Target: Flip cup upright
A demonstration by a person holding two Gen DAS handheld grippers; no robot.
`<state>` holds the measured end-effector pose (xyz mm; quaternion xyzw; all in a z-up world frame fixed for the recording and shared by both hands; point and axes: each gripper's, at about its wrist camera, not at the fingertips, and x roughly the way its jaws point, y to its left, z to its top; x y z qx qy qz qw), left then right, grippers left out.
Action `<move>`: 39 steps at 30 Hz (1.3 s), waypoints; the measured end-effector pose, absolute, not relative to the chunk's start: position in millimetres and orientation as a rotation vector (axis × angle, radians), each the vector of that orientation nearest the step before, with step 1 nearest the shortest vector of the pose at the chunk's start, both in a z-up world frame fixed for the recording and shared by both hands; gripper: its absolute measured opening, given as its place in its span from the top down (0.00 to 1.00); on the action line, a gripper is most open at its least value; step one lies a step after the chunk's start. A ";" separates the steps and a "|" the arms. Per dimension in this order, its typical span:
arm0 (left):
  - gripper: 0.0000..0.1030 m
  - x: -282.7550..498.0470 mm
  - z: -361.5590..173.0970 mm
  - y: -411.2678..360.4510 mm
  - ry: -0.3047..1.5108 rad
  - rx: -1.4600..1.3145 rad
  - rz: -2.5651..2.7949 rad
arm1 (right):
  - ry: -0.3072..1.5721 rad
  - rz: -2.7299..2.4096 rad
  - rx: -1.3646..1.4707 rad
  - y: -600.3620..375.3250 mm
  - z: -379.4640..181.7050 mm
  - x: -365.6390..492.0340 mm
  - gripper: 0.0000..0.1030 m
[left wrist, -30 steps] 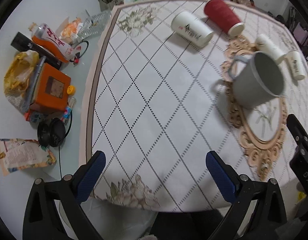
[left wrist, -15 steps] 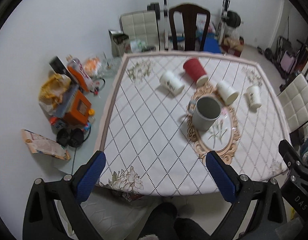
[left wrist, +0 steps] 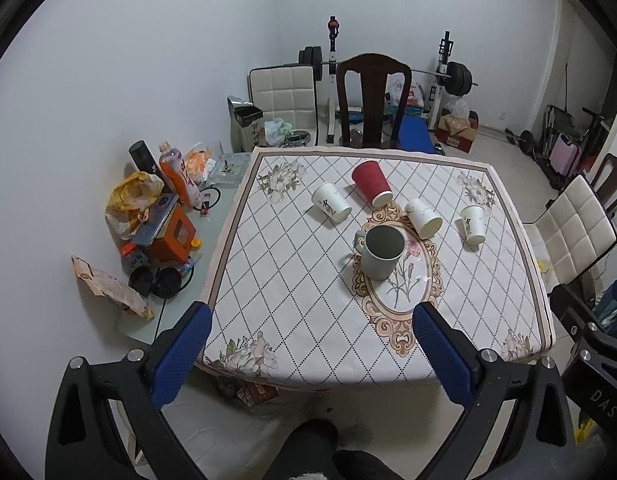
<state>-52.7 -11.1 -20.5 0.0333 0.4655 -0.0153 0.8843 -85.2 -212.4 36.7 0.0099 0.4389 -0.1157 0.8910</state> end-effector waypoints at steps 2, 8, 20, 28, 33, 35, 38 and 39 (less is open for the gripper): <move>0.01 -55.6 -19.0 -12.0 0.964 0.069 -0.030 | 0.906 -0.240 0.019 -213.7 41.5 -89.2 0.00; 0.01 -61.7 -13.3 -10.9 0.945 0.072 0.003 | 0.897 -0.236 0.022 -216.3 47.6 -96.7 0.00; 0.00 -63.7 -12.5 -8.0 0.930 0.075 0.014 | 0.924 -0.205 0.023 -216.4 44.4 -92.7 0.00; 0.00 -66.2 -12.1 -6.1 0.924 0.065 0.021 | 0.925 -0.198 0.020 -214.7 42.9 -93.4 0.00; 0.00 -67.9 -12.7 -5.3 0.924 0.068 0.029 | 0.928 -0.191 0.018 -210.2 42.3 -94.6 0.00; 0.00 -70.0 -13.0 -4.6 0.927 0.065 0.029 | 0.929 -0.188 0.018 -208.8 42.1 -95.3 0.00; 0.00 -71.9 -13.0 -3.6 0.926 0.065 0.030 | 0.930 -0.185 0.018 -208.6 43.0 -97.2 0.00; 0.00 -72.3 -12.8 -3.5 0.926 0.063 0.028 | 0.930 -0.184 0.020 -208.5 43.1 -97.2 0.00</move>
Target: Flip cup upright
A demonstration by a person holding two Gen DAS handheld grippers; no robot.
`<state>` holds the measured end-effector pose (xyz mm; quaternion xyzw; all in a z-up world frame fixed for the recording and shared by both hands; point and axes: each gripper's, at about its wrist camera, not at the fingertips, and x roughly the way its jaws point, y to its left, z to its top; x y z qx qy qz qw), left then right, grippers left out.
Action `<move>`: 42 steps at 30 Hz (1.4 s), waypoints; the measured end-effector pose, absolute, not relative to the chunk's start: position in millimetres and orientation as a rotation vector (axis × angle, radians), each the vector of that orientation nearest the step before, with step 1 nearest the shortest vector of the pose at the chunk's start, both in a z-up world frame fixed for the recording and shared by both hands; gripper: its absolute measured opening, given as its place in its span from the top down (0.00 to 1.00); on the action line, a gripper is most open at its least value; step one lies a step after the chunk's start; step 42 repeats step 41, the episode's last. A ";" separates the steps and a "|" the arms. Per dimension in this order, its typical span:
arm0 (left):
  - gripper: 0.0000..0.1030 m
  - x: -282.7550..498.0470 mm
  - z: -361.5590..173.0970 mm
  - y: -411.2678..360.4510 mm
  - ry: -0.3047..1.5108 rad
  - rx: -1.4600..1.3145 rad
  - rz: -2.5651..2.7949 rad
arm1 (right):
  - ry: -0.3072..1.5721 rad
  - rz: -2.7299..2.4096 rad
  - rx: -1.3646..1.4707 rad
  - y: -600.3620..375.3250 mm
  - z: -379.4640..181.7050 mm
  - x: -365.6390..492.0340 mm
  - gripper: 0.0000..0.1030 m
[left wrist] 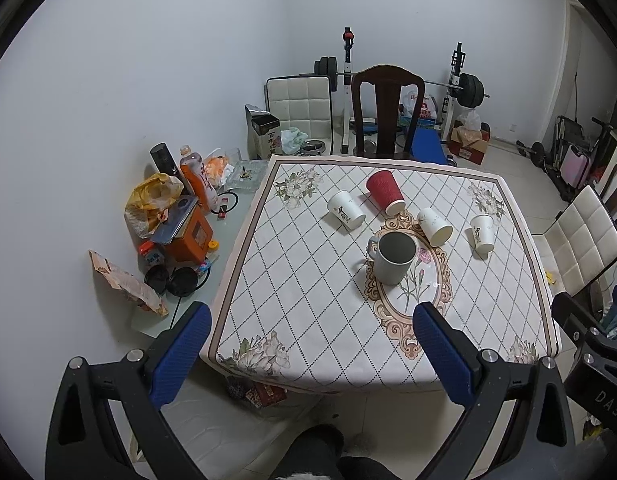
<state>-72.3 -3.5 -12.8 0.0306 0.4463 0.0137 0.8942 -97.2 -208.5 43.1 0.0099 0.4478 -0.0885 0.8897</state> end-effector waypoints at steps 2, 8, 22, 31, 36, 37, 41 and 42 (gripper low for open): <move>0.00 -72.2 -12.9 -3.6 0.925 0.065 0.030 | 0.929 -0.181 0.018 -207.4 43.8 -98.5 0.00; 0.00 -72.2 -12.7 -3.4 0.926 0.063 0.028 | 0.930 -0.181 0.020 -207.1 43.8 -98.6 0.00; 0.00 -78.8 -10.2 -3.3 0.917 0.061 0.029 | 0.925 -0.179 0.022 -206.2 46.2 -101.7 0.00; 0.00 -84.3 -5.9 -3.5 0.911 0.058 0.033 | 0.923 -0.172 0.020 -201.0 51.0 -104.1 0.00; 0.00 -84.3 -6.4 -2.7 0.910 0.059 0.032 | 0.924 -0.174 0.021 -201.4 49.3 -104.5 0.00; 0.00 -84.1 -6.8 -2.2 0.910 0.057 0.030 | 0.924 -0.173 0.022 -201.5 49.3 -104.8 0.00; 0.00 -87.1 -1.8 -1.5 0.909 0.050 0.023 | 0.923 -0.173 0.022 -201.4 49.3 -105.2 0.00; 0.00 -87.1 -1.8 -1.5 0.909 0.050 0.023 | 0.923 -0.173 0.022 -201.4 49.3 -105.2 0.00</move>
